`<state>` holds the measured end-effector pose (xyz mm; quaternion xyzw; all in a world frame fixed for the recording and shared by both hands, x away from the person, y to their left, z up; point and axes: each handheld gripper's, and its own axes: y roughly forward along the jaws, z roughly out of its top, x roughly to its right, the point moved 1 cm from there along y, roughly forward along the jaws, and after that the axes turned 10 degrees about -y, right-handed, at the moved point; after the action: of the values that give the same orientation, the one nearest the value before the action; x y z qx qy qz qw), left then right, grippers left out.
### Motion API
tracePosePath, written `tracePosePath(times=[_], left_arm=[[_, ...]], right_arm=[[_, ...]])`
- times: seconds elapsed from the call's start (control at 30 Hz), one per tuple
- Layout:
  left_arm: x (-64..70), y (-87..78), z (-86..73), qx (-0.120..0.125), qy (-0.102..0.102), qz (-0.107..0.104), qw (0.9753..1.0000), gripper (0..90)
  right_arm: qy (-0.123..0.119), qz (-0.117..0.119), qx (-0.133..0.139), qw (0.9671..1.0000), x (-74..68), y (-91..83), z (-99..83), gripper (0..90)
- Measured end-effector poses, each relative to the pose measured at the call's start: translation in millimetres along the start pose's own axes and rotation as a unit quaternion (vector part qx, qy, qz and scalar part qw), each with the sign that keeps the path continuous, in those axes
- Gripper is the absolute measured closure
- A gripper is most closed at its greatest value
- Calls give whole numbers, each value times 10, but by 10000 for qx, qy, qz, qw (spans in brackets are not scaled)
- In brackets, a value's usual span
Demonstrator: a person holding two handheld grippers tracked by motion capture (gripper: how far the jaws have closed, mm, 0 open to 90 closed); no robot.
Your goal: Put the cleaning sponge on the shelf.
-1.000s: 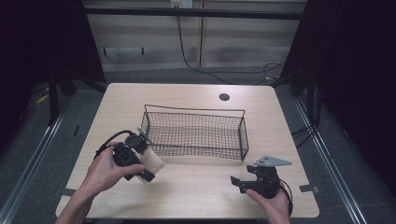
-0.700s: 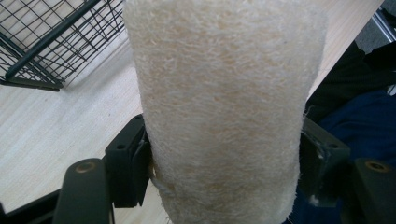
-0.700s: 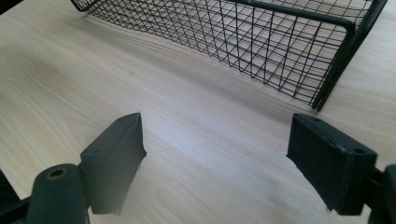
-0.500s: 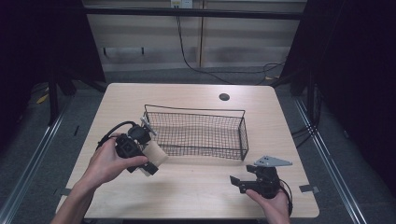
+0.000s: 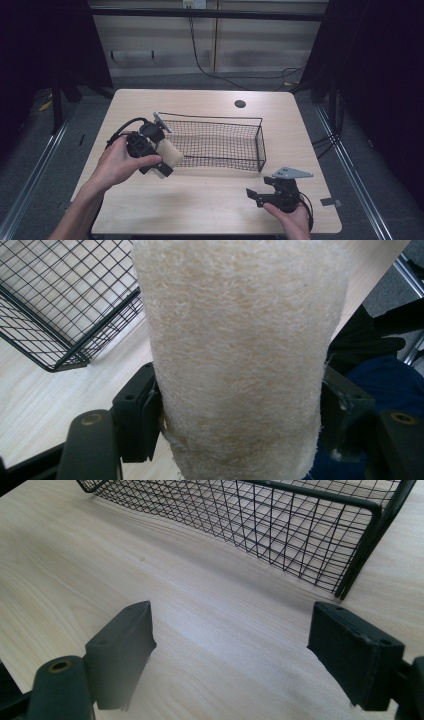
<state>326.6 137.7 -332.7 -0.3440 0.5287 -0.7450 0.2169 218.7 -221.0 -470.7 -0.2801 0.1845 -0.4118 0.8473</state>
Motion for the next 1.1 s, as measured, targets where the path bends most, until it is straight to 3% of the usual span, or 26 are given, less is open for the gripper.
tracePosePath(times=[0.33,0.53,0.63,0.87,0.97,1.1], left_arm=[[46,-144,120,136,-18,185,9997,307],[38,-171,227,217,-158,146,9995,308],[12,-167,285,203,-278,202,9992,307],[-76,-163,409,255,-575,78,9980,307],[-127,-153,458,259,-776,30,9966,307],[-180,-121,528,235,-1069,138,9939,307]], right_arm=[[10,3,15,10000,4,0,-2,181],[13,1,13,10000,2,-1,-2,181],[16,0,14,10000,3,-2,-3,181],[16,1,10,10000,1,-6,-5,181],[18,4,8,10000,1,-7,-4,181],[16,8,5,10000,1,-5,-4,181]])
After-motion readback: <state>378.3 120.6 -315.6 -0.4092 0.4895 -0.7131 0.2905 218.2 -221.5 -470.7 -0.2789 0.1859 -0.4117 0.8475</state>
